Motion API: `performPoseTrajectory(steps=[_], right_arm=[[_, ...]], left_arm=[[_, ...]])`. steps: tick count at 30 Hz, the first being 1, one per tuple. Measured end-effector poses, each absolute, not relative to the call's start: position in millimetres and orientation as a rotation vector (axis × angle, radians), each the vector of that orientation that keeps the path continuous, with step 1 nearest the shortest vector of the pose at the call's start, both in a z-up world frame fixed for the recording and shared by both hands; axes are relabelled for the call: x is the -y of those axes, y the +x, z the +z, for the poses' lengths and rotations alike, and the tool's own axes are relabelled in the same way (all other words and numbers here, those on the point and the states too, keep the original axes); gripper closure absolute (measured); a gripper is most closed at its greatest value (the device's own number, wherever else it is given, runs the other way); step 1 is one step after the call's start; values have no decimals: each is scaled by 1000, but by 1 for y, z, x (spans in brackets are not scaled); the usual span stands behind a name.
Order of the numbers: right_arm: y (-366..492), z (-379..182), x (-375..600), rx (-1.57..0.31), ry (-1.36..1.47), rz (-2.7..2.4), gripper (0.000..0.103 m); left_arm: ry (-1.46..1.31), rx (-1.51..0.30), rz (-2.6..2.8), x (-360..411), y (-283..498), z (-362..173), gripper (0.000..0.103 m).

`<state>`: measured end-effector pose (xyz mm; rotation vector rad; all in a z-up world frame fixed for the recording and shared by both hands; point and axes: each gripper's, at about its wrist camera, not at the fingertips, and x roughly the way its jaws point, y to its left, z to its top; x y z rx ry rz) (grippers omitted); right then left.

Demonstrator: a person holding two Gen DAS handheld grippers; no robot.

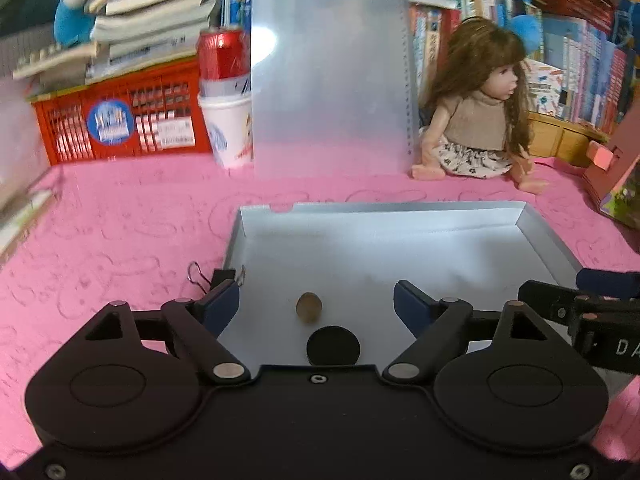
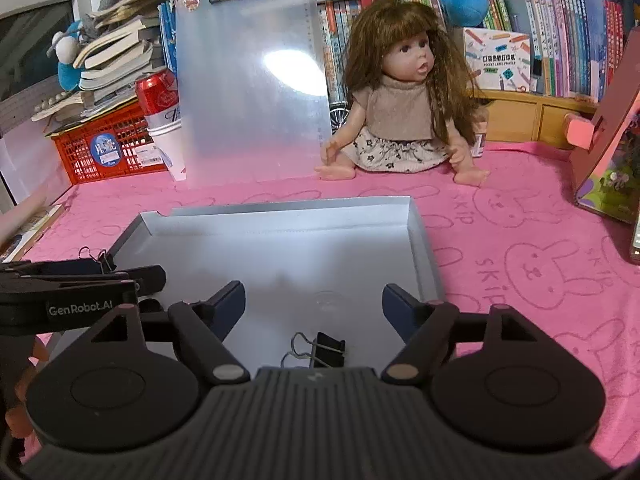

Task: Organize rigid objects
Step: 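Open the left tool to drop the walnut while the right tool drops the clear lid into the box, then move both tools back toward the items on the tablecloth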

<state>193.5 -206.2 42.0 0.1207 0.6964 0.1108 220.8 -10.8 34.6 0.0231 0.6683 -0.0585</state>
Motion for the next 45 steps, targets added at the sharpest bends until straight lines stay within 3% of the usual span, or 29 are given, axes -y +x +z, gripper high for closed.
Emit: performPoseTrajectory(steps=[15,45], right_arm=[[150,57,220,-616,101,133,8],[77,47,221,-538,34,144,2]], left_arm=[[-8,-623,-103,7,178,51,17],[14,-592,-225,15,79,38,16]])
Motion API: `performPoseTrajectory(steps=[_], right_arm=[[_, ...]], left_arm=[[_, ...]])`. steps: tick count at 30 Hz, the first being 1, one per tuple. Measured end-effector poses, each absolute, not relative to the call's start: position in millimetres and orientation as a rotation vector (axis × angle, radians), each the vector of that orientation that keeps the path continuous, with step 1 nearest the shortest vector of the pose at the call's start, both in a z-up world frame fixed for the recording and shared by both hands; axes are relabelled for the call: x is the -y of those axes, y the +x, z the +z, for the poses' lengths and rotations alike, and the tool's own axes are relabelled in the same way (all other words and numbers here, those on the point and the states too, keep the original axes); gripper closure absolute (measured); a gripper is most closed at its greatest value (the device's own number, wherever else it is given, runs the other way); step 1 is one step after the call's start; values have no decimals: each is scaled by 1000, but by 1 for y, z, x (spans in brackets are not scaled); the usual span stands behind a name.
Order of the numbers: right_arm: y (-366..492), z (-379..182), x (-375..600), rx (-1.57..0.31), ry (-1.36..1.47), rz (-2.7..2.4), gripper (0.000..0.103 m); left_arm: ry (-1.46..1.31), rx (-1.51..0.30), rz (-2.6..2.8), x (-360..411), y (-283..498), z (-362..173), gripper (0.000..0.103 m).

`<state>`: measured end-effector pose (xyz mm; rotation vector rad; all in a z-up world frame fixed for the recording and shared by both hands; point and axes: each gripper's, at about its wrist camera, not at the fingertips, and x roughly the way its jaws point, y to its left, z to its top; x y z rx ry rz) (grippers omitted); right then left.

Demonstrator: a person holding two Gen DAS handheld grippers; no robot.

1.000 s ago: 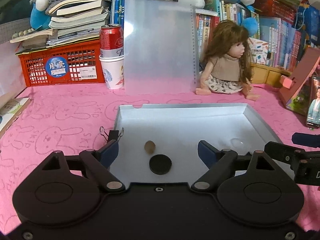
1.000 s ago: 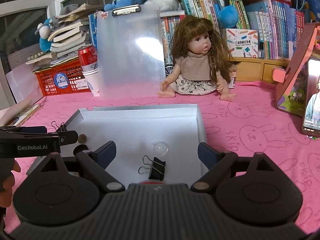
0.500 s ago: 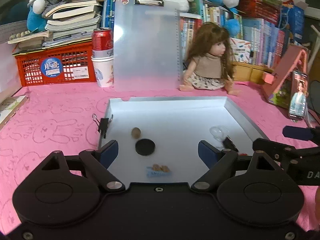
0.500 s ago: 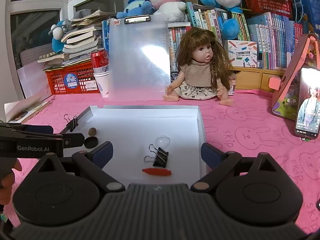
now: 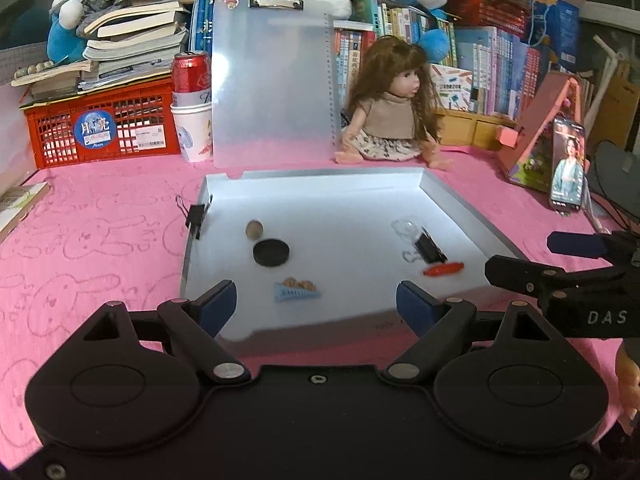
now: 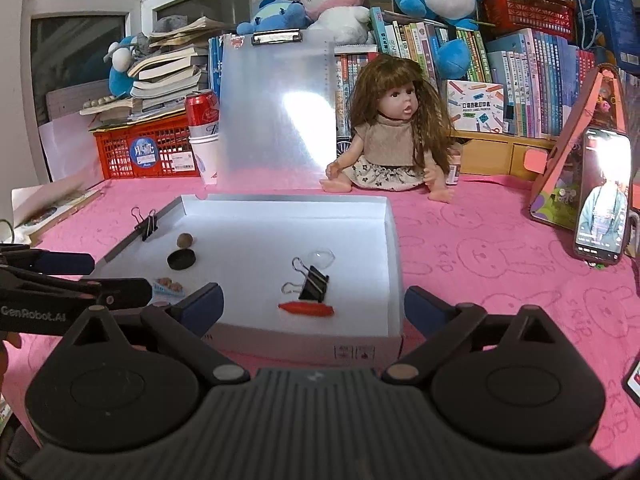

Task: Organize rigid objects
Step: 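Move both tools back toward the items on the tablecloth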

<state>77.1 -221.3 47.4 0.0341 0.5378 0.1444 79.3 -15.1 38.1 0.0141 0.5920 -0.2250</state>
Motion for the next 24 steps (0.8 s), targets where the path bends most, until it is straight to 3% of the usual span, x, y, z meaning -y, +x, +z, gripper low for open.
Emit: performPoseTrajectory(steps=[24], right_arm=[[22,9,224,-505,-38,55,1]], left_arm=[[54,-610,-153,-10,19,4,16]])
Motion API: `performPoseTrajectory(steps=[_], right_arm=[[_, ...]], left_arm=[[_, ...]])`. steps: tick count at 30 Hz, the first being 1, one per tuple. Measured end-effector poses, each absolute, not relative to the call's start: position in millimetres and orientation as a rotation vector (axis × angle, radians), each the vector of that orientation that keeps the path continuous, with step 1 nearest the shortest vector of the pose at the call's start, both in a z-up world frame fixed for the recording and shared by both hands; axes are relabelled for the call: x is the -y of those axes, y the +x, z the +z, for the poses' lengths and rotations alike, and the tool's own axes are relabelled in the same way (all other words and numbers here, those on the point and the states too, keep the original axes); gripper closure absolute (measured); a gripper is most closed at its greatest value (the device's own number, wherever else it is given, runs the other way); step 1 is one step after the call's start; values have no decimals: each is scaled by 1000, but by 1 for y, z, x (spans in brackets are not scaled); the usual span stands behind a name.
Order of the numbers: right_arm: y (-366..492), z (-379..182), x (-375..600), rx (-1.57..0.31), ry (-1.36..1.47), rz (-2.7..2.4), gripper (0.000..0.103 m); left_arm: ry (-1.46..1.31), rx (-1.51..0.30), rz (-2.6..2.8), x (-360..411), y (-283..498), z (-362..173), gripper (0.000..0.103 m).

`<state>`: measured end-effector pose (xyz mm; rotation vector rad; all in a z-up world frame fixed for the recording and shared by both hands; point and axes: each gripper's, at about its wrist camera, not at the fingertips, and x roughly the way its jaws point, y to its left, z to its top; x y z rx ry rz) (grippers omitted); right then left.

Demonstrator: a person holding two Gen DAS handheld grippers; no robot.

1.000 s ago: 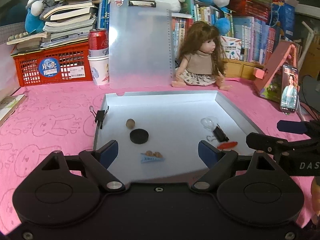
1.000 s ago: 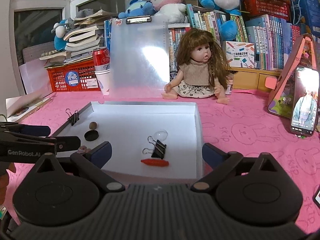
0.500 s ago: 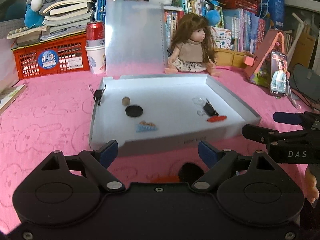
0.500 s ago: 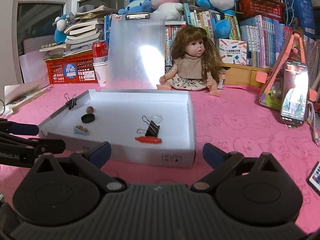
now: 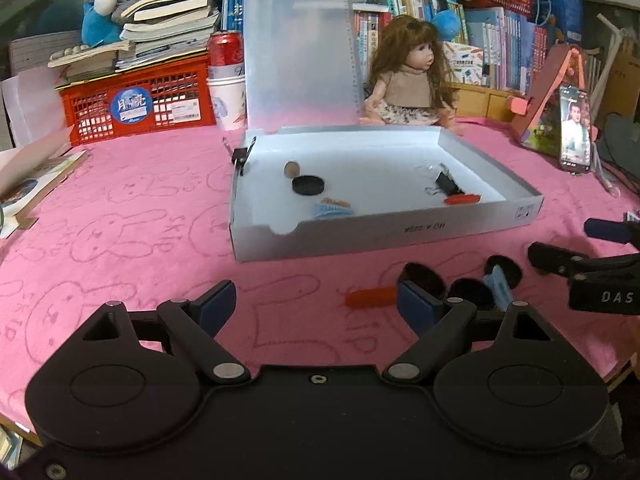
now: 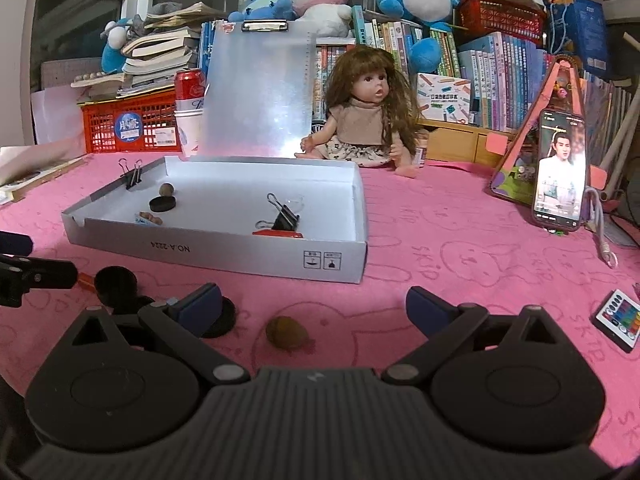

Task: Organize rigid objects
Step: 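Move both tools back toward the items on the tablecloth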

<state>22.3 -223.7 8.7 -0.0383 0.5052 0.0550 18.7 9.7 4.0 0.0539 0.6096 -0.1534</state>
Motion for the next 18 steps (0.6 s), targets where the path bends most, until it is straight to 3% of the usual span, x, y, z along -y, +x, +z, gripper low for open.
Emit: performPoseTrajectory(steps=[18], right_arm=[[16,-2,220,-513,-50,41,1]], left_arm=[[72,-594,-86,24,28,-15,16]])
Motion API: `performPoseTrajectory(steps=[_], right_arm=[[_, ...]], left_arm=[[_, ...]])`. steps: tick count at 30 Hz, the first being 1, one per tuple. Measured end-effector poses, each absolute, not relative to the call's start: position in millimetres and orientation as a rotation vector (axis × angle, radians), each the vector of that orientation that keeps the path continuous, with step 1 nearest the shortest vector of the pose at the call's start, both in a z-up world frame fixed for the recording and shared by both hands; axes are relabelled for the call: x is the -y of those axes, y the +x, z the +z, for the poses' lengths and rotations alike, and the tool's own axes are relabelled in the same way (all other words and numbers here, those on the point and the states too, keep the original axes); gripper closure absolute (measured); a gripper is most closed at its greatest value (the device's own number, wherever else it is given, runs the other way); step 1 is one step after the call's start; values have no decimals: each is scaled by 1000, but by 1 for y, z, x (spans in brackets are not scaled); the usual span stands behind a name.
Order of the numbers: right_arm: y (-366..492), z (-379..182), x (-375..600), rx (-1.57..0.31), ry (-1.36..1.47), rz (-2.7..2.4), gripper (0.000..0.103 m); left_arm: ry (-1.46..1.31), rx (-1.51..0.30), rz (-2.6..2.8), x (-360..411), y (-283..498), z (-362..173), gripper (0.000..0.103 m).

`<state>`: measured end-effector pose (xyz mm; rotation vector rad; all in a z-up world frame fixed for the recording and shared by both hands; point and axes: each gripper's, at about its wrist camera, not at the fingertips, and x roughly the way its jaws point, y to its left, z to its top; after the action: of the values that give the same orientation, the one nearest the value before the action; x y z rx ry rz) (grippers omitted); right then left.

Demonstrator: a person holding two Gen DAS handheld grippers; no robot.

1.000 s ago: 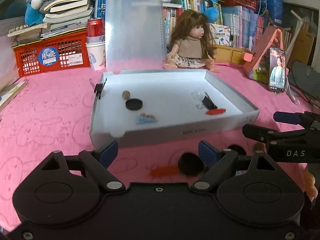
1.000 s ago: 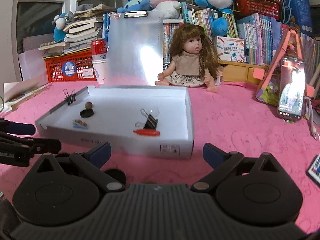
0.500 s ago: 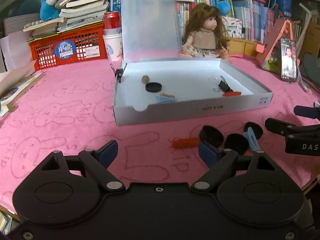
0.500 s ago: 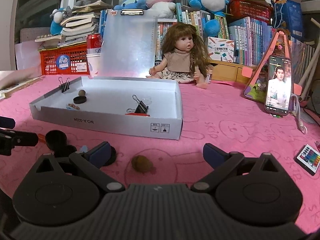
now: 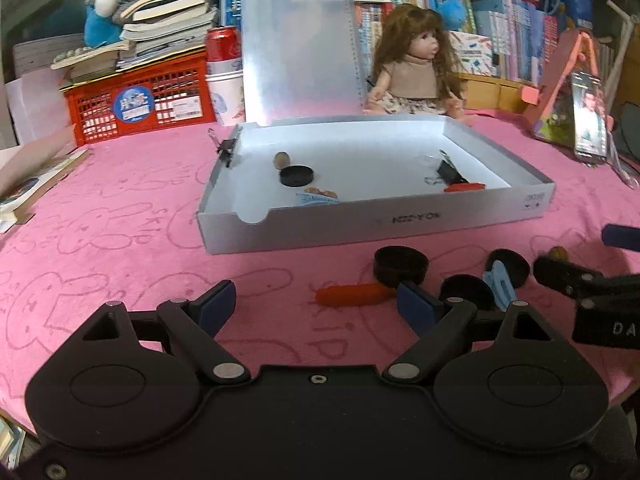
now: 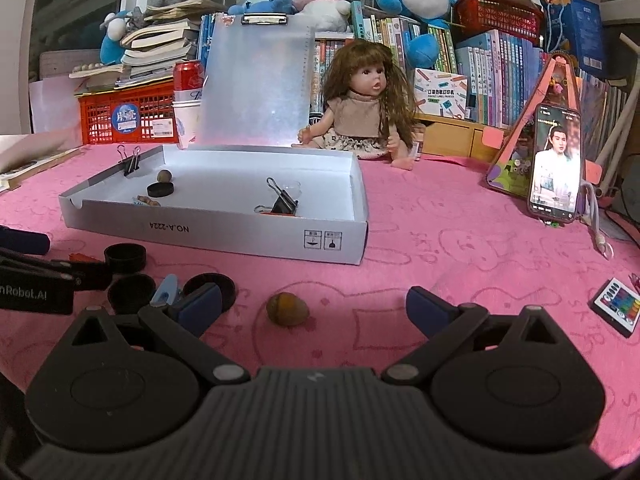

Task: Organize rigid objects
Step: 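Move both tools back toward the items on the tablecloth, then close the left tool on the red-handled stick while the right tool closes on a second walnut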

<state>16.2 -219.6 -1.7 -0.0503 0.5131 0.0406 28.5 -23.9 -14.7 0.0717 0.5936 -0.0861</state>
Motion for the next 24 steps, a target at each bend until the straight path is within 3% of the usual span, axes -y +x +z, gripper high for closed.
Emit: performPoseTrajectory(steps=[5,16,20,24], right_arm=[[16,-4,221,-517,-37,35,1],[11,-7,219,-482,-36,-6,1],[10,-7,219,-485,-26,2,6],[8,-7,218,-486,-14,16,14]], left_arm=[[47,-594,-79,20,29,-14,17],[62,-560,-104,38,22,-17,32],[77,-546,-86,42,20,-18,35],[77,-545,-97,43,19,-18,45]])
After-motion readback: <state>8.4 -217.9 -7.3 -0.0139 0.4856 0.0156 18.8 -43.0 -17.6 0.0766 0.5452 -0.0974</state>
